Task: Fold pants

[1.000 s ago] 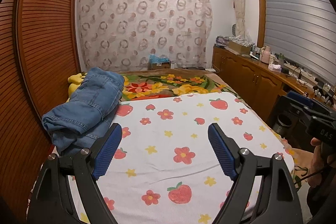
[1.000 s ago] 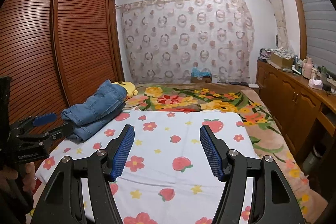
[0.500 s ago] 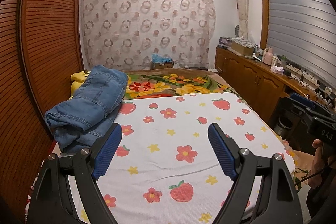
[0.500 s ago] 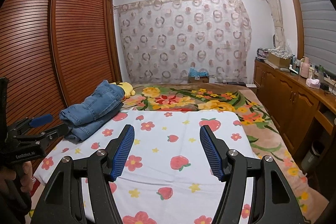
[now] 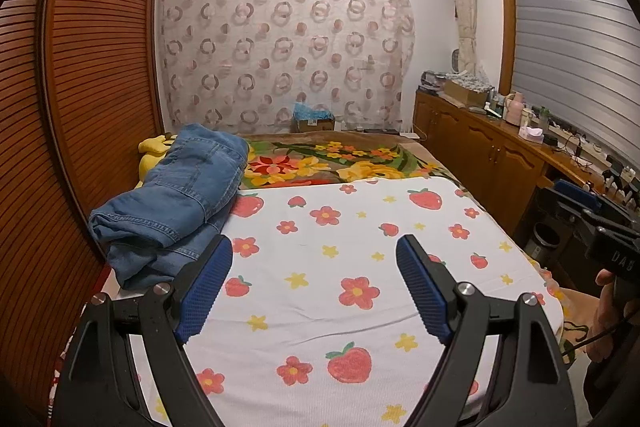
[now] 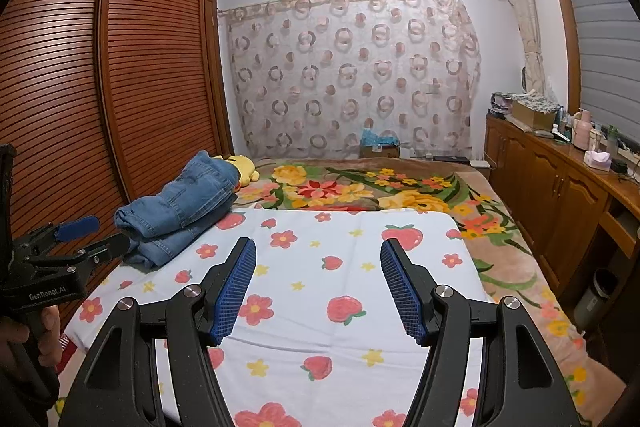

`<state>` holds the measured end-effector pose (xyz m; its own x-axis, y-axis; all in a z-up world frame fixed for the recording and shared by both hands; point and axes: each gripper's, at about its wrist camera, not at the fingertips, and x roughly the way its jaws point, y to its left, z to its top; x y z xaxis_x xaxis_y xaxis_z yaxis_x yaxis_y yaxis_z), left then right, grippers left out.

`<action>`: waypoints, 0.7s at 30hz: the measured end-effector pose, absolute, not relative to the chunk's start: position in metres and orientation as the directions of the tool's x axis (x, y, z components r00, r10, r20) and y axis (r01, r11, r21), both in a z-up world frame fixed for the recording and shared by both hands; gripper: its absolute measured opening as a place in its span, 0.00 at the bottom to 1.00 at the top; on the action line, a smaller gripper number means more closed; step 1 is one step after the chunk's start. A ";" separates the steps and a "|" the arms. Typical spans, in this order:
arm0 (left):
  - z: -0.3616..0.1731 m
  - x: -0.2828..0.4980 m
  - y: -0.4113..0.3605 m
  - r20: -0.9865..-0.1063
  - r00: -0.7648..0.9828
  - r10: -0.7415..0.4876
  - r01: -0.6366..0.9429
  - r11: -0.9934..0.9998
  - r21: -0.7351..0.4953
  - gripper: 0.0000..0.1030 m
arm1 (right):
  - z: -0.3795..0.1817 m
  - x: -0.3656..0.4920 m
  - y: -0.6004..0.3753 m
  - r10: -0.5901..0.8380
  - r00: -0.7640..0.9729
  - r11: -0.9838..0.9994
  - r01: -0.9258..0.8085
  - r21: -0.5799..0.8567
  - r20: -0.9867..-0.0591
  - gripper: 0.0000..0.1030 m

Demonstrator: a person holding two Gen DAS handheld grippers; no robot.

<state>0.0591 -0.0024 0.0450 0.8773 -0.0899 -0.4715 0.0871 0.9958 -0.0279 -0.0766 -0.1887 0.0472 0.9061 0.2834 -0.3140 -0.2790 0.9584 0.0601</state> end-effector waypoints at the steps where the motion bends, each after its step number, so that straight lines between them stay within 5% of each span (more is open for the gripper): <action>1: 0.045 0.059 -0.003 -0.472 0.877 -0.090 0.088 0.996 -0.027 0.82 | 0.047 -0.076 -0.189 0.283 0.906 0.959 -0.279 0.060 -0.314 0.65; 21: 0.047 0.061 -0.003 -0.466 0.880 -0.087 0.086 0.996 -0.024 0.82 | 0.047 -0.077 -0.191 0.284 0.906 0.958 -0.280 0.061 -0.313 0.65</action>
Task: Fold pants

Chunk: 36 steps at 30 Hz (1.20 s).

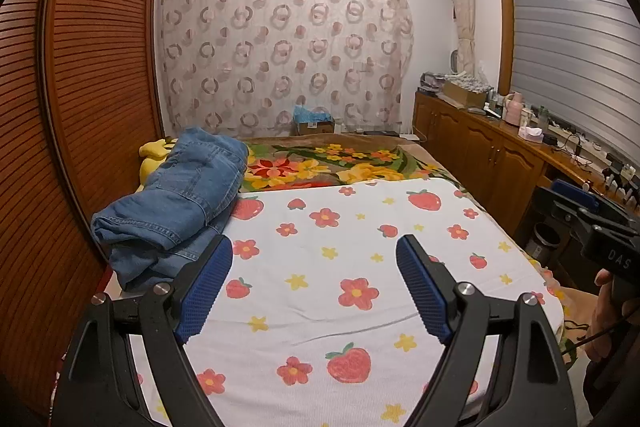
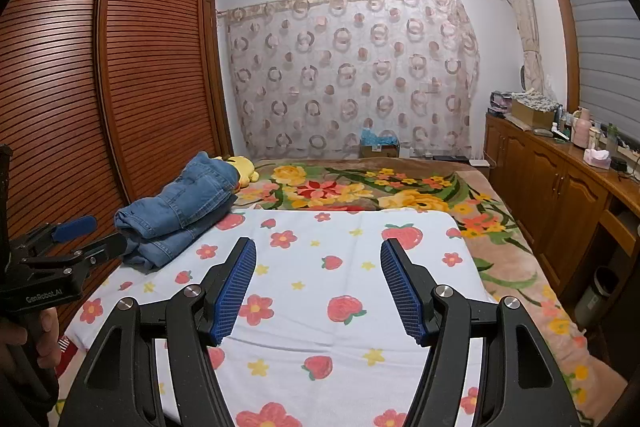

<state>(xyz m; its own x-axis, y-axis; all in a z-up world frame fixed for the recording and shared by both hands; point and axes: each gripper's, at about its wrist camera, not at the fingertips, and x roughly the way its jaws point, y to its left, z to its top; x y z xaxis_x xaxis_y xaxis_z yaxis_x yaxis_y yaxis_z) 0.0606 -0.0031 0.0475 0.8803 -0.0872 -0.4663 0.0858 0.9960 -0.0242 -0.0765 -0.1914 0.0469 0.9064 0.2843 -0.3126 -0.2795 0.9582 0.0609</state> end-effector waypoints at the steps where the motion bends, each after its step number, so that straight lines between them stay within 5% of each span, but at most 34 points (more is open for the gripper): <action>1: 0.047 0.061 -0.003 -0.466 0.881 -0.087 0.085 0.996 -0.025 0.82 | 0.047 -0.077 -0.191 0.284 0.906 0.958 -0.279 0.061 -0.313 0.65; 36: 0.044 0.061 -0.003 -0.461 0.883 -0.086 0.085 0.996 -0.022 0.82 | 0.049 -0.077 -0.188 0.281 0.911 0.959 -0.275 0.064 -0.302 0.65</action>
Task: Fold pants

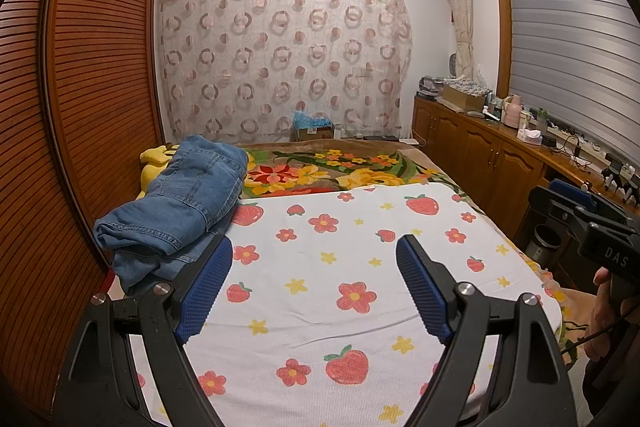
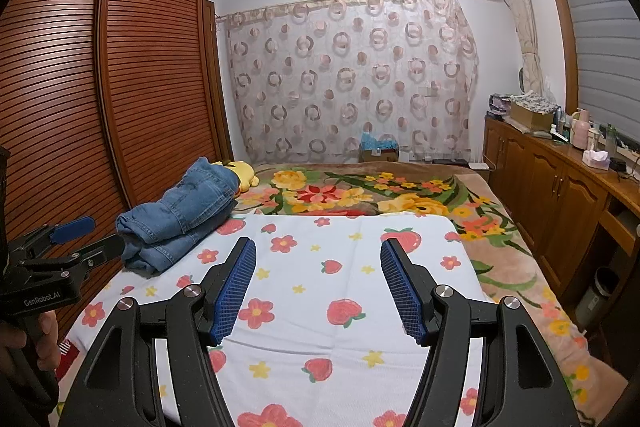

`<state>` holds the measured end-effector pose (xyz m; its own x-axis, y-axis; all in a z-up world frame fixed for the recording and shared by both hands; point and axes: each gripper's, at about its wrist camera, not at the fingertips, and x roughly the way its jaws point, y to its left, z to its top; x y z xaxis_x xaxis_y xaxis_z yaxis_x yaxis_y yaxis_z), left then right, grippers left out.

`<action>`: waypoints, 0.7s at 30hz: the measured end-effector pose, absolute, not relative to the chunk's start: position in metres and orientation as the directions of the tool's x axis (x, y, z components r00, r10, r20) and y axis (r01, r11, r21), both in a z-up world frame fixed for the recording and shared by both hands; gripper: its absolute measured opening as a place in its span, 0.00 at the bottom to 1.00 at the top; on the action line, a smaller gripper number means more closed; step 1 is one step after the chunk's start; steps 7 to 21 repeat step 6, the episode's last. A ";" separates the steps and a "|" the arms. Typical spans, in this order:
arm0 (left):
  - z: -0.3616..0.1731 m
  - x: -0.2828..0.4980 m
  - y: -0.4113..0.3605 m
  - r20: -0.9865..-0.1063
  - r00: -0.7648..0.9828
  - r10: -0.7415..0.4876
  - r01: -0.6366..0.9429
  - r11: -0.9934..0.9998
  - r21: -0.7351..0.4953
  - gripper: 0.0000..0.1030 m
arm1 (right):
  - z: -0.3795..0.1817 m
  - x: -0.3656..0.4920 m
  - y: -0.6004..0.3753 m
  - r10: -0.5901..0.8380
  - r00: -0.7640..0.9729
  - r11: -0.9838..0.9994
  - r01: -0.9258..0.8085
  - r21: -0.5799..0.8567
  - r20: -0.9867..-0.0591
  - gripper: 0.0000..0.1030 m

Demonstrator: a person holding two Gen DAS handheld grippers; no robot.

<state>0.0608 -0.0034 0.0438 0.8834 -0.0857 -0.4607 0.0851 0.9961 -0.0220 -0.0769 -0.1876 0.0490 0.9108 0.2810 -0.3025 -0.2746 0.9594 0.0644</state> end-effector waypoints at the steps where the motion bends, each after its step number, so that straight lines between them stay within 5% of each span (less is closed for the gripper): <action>1: 0.044 0.061 -0.003 -0.460 0.884 -0.086 0.085 0.996 -0.021 0.82 | 0.049 -0.077 -0.187 0.281 0.911 0.959 -0.275 0.064 -0.303 0.65; 21: 0.043 0.061 -0.004 -0.461 0.884 -0.084 0.084 0.996 -0.019 0.82 | 0.049 -0.077 -0.187 0.280 0.911 0.960 -0.274 0.064 -0.302 0.65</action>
